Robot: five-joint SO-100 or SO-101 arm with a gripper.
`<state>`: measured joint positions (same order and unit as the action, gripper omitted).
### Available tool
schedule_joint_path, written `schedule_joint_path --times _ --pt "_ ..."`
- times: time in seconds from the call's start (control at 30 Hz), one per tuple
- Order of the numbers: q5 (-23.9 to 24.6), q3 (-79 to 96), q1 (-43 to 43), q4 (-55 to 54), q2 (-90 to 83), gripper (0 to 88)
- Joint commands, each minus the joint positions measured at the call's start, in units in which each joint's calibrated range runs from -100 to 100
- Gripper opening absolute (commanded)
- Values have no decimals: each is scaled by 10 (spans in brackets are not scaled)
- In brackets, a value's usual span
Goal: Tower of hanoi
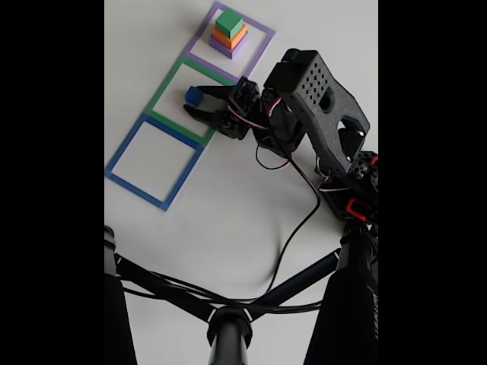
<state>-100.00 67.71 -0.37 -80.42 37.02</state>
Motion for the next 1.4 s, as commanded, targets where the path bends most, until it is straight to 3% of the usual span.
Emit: schedule_joint_path --times 0.0,0.2,0.33,0.5,0.67,0.83,1.07,1.3,1.37 --pt "0 10 -3 -20 -35 214" --pt "0 84 -6 17 -170 211" --pt "0 135 -4 144 -354 205" --pt "0 114 8 479 -625 155" --pt "0 2 16 788 -778 57" --pt "0 -192 22 1098 -837 6" --pt "12 -572 43 1527 -805 0" --pt "2 -738 116 1722 -792 0" --pt "25 -755 142 1747 -795 0"
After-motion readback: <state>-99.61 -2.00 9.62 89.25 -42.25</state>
